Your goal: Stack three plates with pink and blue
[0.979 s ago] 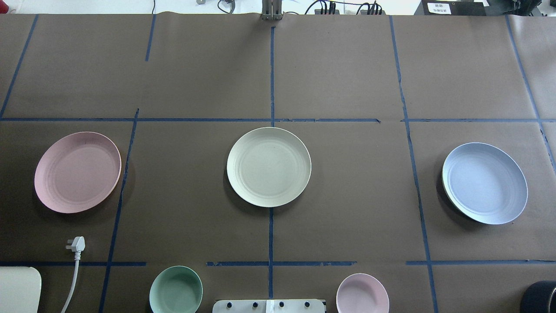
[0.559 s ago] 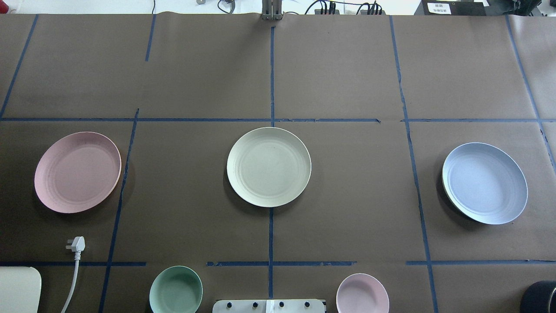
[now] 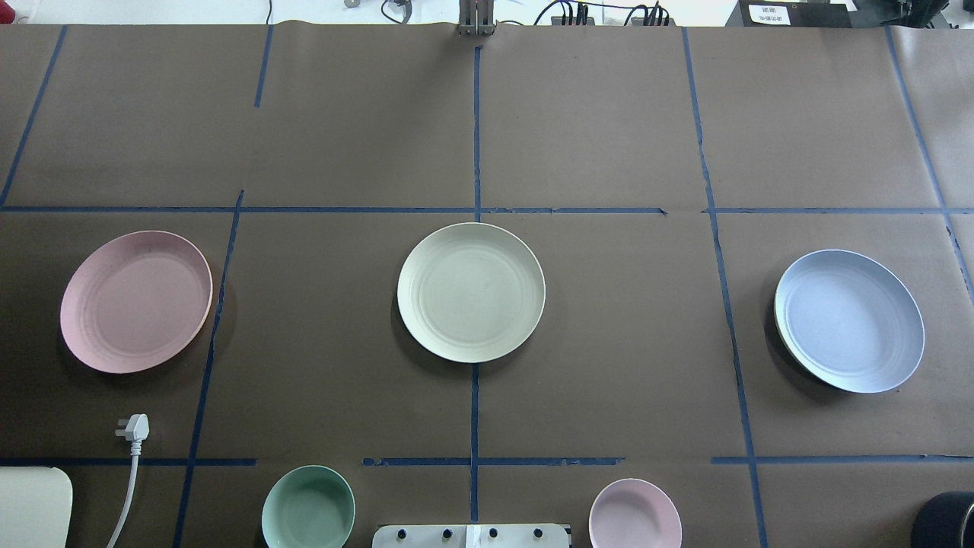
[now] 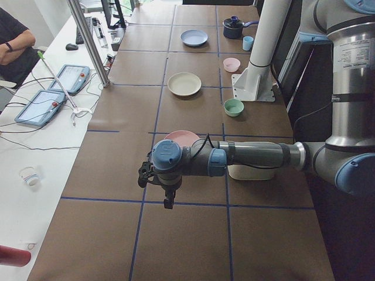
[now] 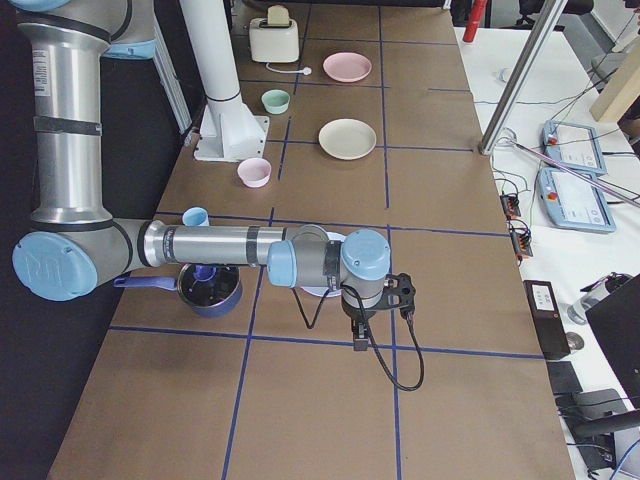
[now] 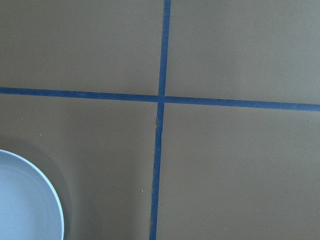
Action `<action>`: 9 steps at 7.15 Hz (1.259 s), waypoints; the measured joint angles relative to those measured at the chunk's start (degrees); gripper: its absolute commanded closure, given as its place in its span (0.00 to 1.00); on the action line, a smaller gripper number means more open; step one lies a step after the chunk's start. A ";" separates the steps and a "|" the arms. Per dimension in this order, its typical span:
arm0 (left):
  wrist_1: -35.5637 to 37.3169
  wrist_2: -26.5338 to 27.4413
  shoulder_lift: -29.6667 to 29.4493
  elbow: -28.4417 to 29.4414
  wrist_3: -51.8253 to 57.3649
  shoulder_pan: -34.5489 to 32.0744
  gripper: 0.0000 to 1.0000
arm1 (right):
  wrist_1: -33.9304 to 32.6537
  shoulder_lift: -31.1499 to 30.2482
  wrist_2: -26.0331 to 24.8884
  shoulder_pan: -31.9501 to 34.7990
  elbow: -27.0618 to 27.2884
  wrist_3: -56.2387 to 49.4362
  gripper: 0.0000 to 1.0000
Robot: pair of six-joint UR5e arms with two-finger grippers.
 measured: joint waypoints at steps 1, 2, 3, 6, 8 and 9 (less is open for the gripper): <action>-0.06 0.00 0.00 0.01 0.00 0.00 0.00 | -0.01 -0.04 0.10 0.00 0.22 0.06 0.00; -0.19 0.03 -0.06 -0.06 -0.17 0.00 0.00 | 0.02 -0.07 0.13 0.01 0.36 0.07 0.00; -0.34 0.00 -0.12 -0.15 -0.48 0.00 0.00 | 0.05 -0.04 0.06 0.02 0.36 0.03 0.00; -0.70 -0.01 -0.13 -0.22 -0.77 0.09 0.00 | 0.05 0.06 0.09 0.02 0.27 0.04 0.00; -1.28 -0.11 -0.27 -0.77 -0.83 0.55 0.00 | 0.02 0.30 0.06 0.01 0.23 -0.01 0.00; -3.04 -0.17 -0.36 -1.21 -2.52 1.75 0.00 | 0.08 0.73 0.02 0.02 0.27 -0.02 0.00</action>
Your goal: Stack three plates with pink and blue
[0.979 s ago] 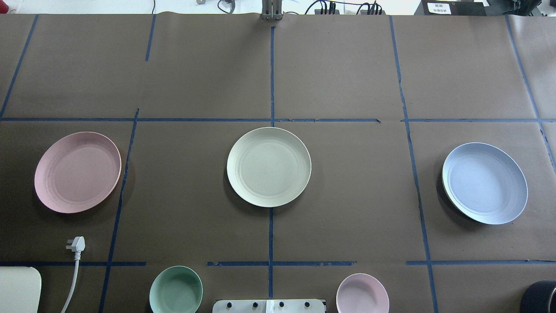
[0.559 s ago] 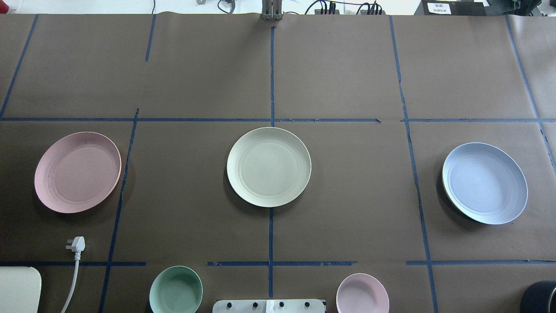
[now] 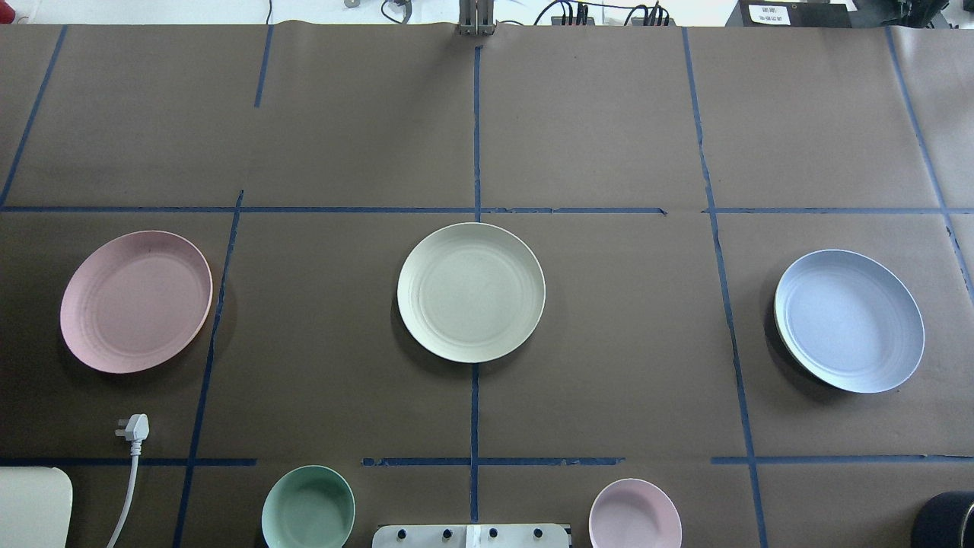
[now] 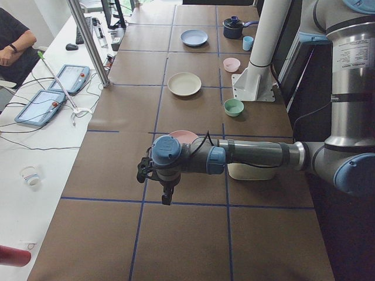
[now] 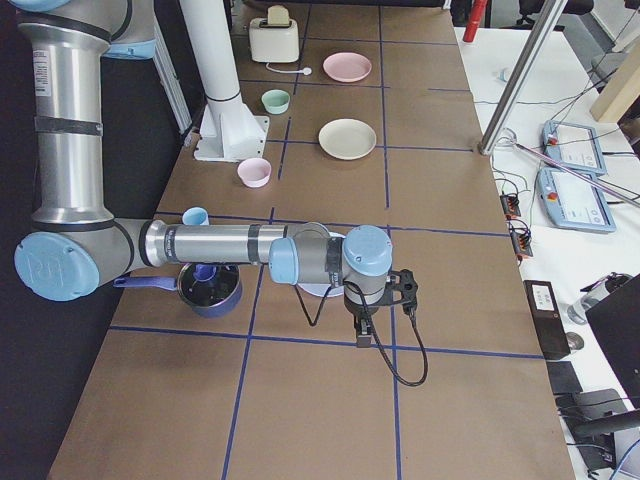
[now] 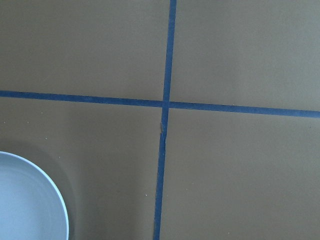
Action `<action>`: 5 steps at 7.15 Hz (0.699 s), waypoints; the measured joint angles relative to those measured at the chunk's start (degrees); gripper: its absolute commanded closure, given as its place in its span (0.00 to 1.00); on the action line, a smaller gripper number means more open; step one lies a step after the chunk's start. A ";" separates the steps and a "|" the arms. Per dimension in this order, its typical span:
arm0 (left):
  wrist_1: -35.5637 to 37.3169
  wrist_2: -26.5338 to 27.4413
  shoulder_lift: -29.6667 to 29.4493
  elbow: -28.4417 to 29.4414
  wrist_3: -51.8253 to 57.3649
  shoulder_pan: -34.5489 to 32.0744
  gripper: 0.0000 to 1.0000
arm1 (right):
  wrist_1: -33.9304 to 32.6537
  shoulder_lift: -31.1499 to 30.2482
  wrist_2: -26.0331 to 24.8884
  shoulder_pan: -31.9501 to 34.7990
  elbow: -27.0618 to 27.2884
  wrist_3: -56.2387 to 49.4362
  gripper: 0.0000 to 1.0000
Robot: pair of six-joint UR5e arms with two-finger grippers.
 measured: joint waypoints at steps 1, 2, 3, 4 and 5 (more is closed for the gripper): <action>-3.29 -0.03 -0.03 -0.11 -4.21 2.32 0.00 | 0.06 0.42 -0.09 -0.01 0.00 0.03 0.00; -8.02 0.13 0.05 0.11 -10.24 5.57 0.00 | 0.08 0.64 -0.18 -0.04 -0.07 0.07 0.00; -12.77 0.43 0.14 0.74 -16.31 8.44 0.00 | 0.09 0.71 -0.20 -0.06 -0.19 0.04 0.00; -16.94 0.60 0.21 1.70 -21.56 10.37 0.00 | 0.10 0.73 -0.17 -0.07 -0.17 0.03 0.00; -21.48 0.90 0.50 2.78 -27.03 12.26 0.00 | 0.08 0.74 0.10 -0.07 -0.11 0.06 0.00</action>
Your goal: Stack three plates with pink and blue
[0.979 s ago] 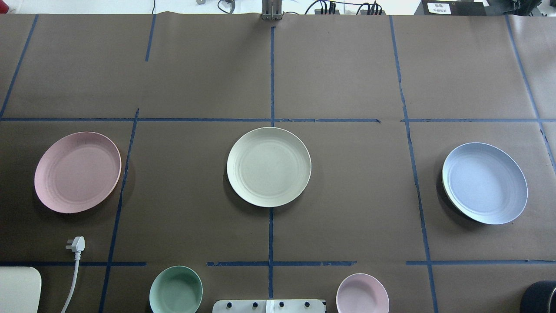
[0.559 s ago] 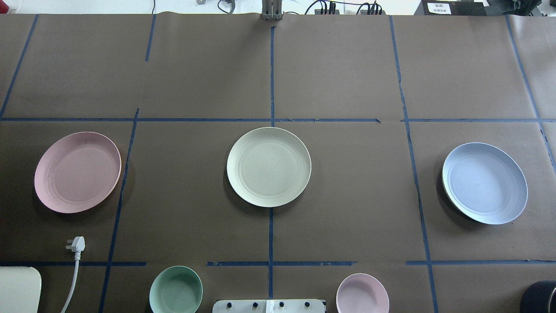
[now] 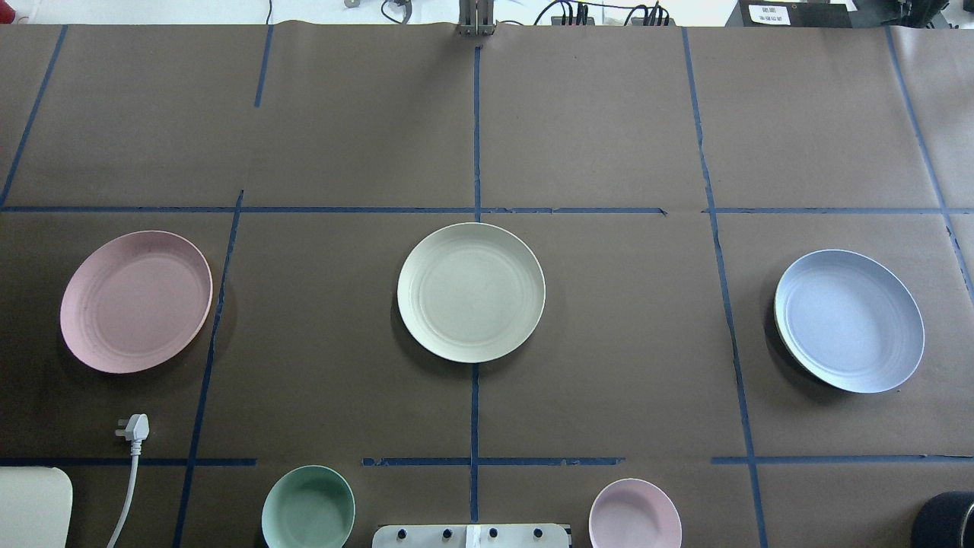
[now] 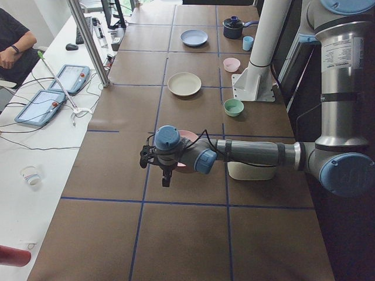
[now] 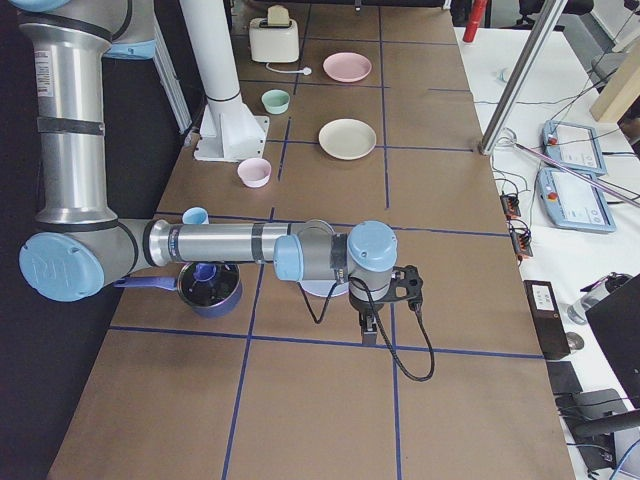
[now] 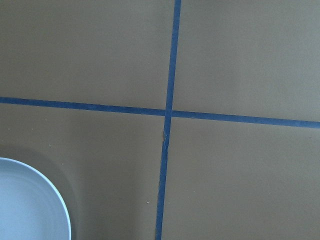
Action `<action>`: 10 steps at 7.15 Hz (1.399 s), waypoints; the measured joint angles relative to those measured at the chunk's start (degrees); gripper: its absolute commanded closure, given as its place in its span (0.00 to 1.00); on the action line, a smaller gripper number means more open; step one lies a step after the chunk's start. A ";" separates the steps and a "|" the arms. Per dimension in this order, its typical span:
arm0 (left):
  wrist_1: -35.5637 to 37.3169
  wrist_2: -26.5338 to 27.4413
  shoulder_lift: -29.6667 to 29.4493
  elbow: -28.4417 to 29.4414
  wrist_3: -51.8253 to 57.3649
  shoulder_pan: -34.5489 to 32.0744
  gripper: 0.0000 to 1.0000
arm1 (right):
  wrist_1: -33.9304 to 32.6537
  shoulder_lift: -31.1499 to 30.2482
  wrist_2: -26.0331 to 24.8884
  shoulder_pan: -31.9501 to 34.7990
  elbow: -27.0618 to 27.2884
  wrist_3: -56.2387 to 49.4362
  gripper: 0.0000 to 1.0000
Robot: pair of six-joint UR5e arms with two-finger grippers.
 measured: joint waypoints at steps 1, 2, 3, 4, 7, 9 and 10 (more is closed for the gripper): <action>-5.08 0.97 0.57 0.84 -6.30 2.48 0.00 | -0.02 -0.01 0.57 0.00 0.03 0.02 0.00; -10.01 2.65 1.04 1.19 -13.32 5.68 0.00 | -0.01 0.00 1.10 -0.01 0.08 0.05 0.00; -13.86 5.10 1.26 1.33 -19.92 9.51 0.00 | 0.03 0.01 1.43 -0.01 0.15 0.08 0.00; -16.18 8.51 1.34 1.40 -25.31 13.54 0.01 | 0.05 0.02 1.74 -0.01 0.19 0.10 0.00; -21.69 15.02 1.36 3.88 -34.61 22.12 0.13 | 0.04 0.08 2.43 -0.01 0.24 0.12 0.00; -25.94 15.62 1.27 5.98 -38.02 23.79 0.47 | 0.02 0.13 2.78 -0.01 0.24 0.12 0.00; -26.53 15.53 1.28 6.08 -38.50 23.97 0.59 | 0.02 0.17 2.91 -0.01 0.24 0.12 0.00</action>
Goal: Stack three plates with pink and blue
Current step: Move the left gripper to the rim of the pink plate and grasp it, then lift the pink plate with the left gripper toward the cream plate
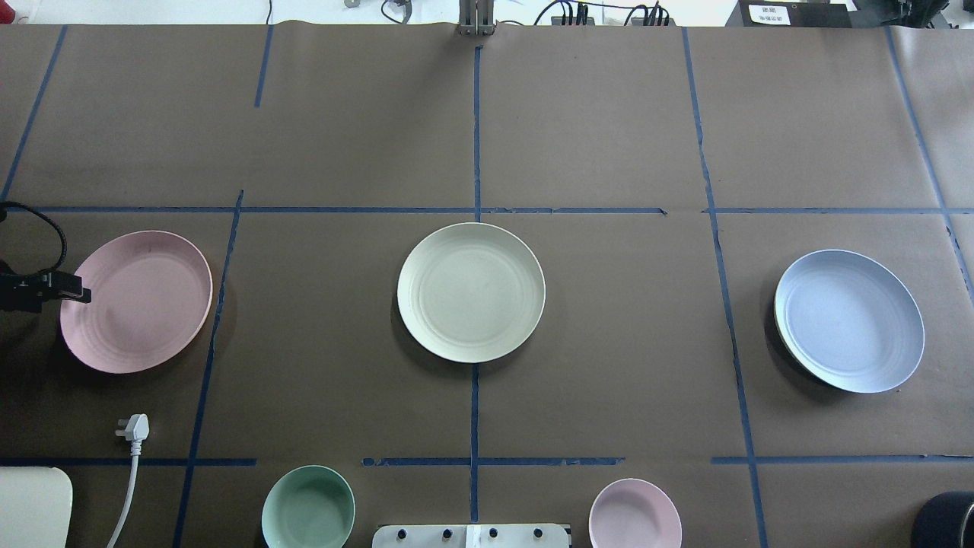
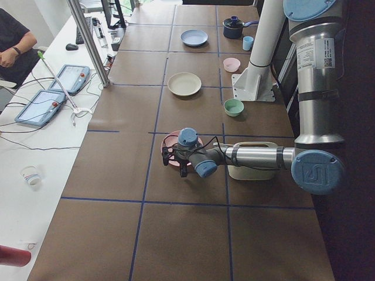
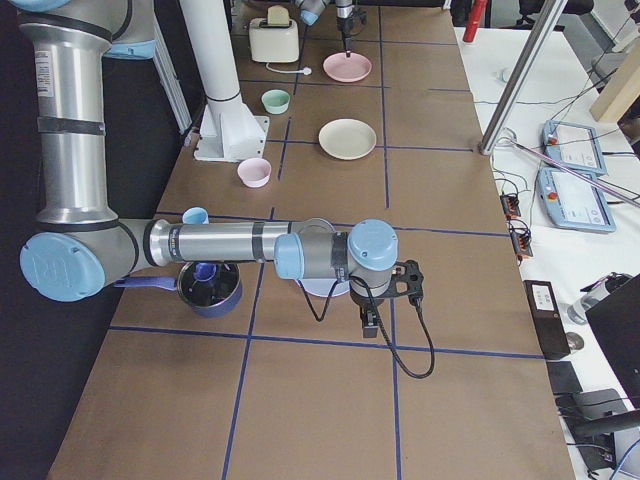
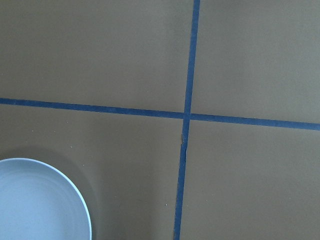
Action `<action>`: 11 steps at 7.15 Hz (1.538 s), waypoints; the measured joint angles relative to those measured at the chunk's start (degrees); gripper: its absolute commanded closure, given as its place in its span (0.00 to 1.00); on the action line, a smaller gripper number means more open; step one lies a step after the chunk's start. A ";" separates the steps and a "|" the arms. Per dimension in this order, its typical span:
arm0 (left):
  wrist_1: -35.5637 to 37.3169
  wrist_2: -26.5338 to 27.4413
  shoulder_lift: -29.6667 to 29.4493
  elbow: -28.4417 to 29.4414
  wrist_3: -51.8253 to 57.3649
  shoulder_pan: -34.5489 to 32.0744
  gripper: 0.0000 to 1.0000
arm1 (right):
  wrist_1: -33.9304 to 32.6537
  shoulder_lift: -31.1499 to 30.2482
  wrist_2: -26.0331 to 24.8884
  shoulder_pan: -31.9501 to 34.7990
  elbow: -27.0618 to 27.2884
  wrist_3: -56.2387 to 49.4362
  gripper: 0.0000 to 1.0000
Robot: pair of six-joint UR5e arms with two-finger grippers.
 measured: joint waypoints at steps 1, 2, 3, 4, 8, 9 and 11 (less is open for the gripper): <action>-0.16 -0.05 -0.01 0.01 -0.13 0.07 0.71 | 0.00 0.01 0.05 0.00 0.00 0.00 0.00; -0.19 -0.09 -0.04 0.01 -0.11 0.12 0.87 | -0.02 0.03 0.13 0.00 0.02 0.02 0.00; -0.19 -0.16 -0.04 -0.18 -0.01 0.18 0.96 | -0.01 0.03 0.55 0.02 0.12 0.08 0.00; -0.19 -0.58 0.00 -0.52 0.07 0.19 1.00 | 0.02 0.03 1.07 0.05 0.22 0.14 0.00; 0.68 -16.35 3.26 -5.29 0.38 -8.24 1.00 | 0.02 0.03 1.48 0.07 0.46 0.17 0.00; 1.53 -20.84 2.49 -5.82 0.18 -11.82 1.00 | 0.01 0.02 1.47 0.00 0.44 0.17 0.00; 7.37 -23.29 -3.87 -7.08 -1.66 -13.80 1.00 | 0.06 -0.13 1.47 -0.55 0.38 0.74 0.00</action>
